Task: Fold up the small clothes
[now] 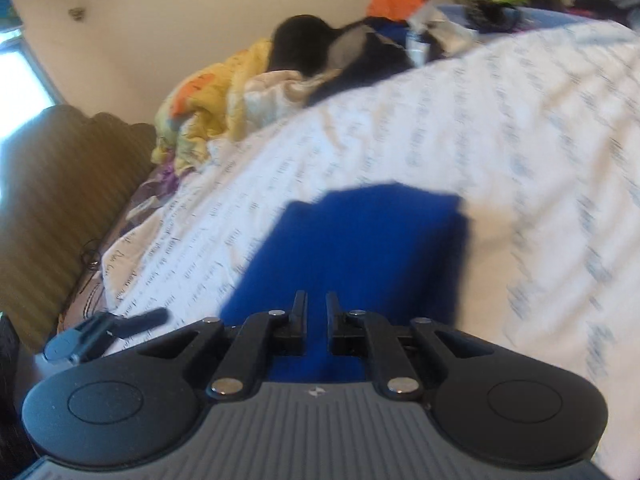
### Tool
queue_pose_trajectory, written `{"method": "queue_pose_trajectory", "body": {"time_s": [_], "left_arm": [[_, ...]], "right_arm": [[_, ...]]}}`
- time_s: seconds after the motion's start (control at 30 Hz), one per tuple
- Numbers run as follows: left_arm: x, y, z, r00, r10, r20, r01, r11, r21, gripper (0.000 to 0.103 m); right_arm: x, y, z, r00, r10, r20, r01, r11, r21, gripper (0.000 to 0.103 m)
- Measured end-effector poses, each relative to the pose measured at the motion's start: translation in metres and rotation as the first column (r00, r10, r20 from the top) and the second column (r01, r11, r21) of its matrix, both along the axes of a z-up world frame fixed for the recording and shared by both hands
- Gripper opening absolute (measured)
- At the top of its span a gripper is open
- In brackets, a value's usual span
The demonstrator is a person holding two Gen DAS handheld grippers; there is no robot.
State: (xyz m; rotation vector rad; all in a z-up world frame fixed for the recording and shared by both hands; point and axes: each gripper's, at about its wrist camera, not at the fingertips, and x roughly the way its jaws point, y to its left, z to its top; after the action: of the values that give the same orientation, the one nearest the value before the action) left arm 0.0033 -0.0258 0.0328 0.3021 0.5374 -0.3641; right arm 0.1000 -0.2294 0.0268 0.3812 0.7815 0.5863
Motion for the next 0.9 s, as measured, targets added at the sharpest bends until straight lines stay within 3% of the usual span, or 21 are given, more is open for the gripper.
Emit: {"method": "queue_pose_trajectory", "body": {"time_s": [0.03, 0.07, 0.1, 0.13, 0.2, 0.23, 0.27, 0.33, 0.4, 0.43, 0.5, 0.53, 0.57, 0.63, 0.7, 0.73, 0.77, 0.8, 0.9], "left_arm": [[0.007, -0.01, -0.007, 0.999, -0.027, -0.023, 0.027, 0.999, 0.019, 0.087], [0.015, -0.017, -0.019, 0.997, -0.041, -0.063, 0.044, 0.998, 0.044, 0.089], [0.023, -0.021, -0.032, 0.992, -0.041, -0.12, 0.049, 0.997, 0.062, 0.091], [0.028, -0.017, -0.045, 0.987, -0.027, -0.159, 0.036, 0.998, 0.05, 0.095], [0.029, 0.002, -0.05, 0.986, -0.018, -0.168, 0.01, 0.999, -0.048, 0.098], [0.028, 0.008, -0.046, 0.984, -0.012, -0.18, -0.001, 0.998, -0.068, 0.096], [0.026, 0.015, -0.039, 0.982, -0.003, -0.19, -0.017, 0.994, -0.104, 0.088], [0.023, 0.038, -0.025, 0.977, 0.014, -0.212, -0.06, 0.975, -0.214, 0.093], [0.025, 0.059, -0.017, 0.967, 0.059, -0.246, -0.126, 0.956, -0.266, 0.095], [0.027, 0.069, -0.016, 0.956, 0.071, -0.285, -0.16, 0.94, -0.302, 0.095], [0.035, 0.088, -0.021, 0.913, 0.066, -0.402, -0.235, 0.892, -0.387, 0.094], [0.038, 0.093, -0.026, 0.89, 0.059, -0.452, -0.269, 0.868, -0.417, 0.092], [0.04, 0.097, -0.032, 0.866, 0.053, -0.497, -0.3, 0.85, -0.432, 0.088], [0.042, 0.095, -0.035, 0.863, 0.058, -0.502, -0.317, 0.836, -0.448, 0.085], [0.043, 0.086, -0.036, 0.856, 0.032, -0.515, -0.308, 0.833, -0.459, 0.072], [0.044, 0.082, -0.035, 0.86, 0.047, -0.507, -0.304, 0.847, -0.436, 0.061], [0.044, 0.075, -0.034, 0.865, 0.078, -0.496, -0.297, 0.876, -0.38, 0.035], [0.046, 0.071, -0.033, 0.871, 0.094, -0.482, -0.281, 0.9, -0.334, 0.031], [0.04, 0.078, -0.033, 0.88, 0.105, -0.463, -0.251, 0.931, -0.266, 0.028]], "right_arm": [[0.018, 0.013, -0.003, 1.0, 0.013, -0.016, -0.013, 1.0, -0.017, 0.012], [0.035, 0.026, -0.009, 0.999, 0.014, -0.034, -0.017, 0.997, -0.07, 0.022], [0.047, 0.036, -0.019, 0.999, 0.002, -0.044, -0.009, 0.988, -0.154, 0.033], [0.059, 0.043, -0.035, 0.998, -0.017, -0.06, 0.001, 0.965, -0.261, 0.032], [0.06, 0.03, -0.055, 0.999, 0.041, 0.033, -0.034, 0.98, -0.195, 0.032], [0.06, 0.018, -0.06, 0.999, 0.03, 0.011, -0.029, 0.994, -0.107, 0.032], [0.059, 0.009, -0.06, 1.0, 0.017, -0.025, -0.018, 0.999, -0.048, 0.032], [0.053, -0.001, -0.052, 0.998, -0.001, -0.065, 0.0, 1.0, -0.021, 0.032], [0.034, -0.011, -0.037, 0.997, -0.041, -0.06, 0.039, 0.999, -0.027, 0.035], [0.023, -0.017, -0.03, 0.998, -0.052, -0.038, 0.052, 0.999, -0.016, 0.038], [0.004, -0.028, -0.026, 0.998, -0.058, -0.04, 0.058, 0.998, -0.003, 0.065], [-0.004, -0.034, -0.029, 0.996, -0.066, -0.065, 0.065, 0.998, -0.013, 0.067], [-0.009, -0.036, -0.034, 0.993, -0.07, -0.092, 0.068, 0.997, -0.029, 0.067], [-0.016, -0.036, -0.045, 0.989, -0.051, -0.141, 0.047, 0.998, -0.031, 0.067], [-0.023, -0.03, -0.056, 0.984, -0.02, -0.178, 0.016, 1.0, -0.024, 0.065], [-0.027, -0.025, -0.062, 0.981, 0.009, -0.193, -0.018, 0.999, -0.044, 0.06], [-0.032, -0.02, -0.062, 0.987, 0.02, -0.162, -0.031, 0.997, -0.069, 0.034], [-0.033, -0.016, -0.06, 0.986, 0.029, -0.167, -0.048, 0.993, -0.111, 0.015], [-0.043, -0.015, -0.048, 0.99, 0.054, -0.132, -0.075, 0.984, -0.163, 0.014]]}}
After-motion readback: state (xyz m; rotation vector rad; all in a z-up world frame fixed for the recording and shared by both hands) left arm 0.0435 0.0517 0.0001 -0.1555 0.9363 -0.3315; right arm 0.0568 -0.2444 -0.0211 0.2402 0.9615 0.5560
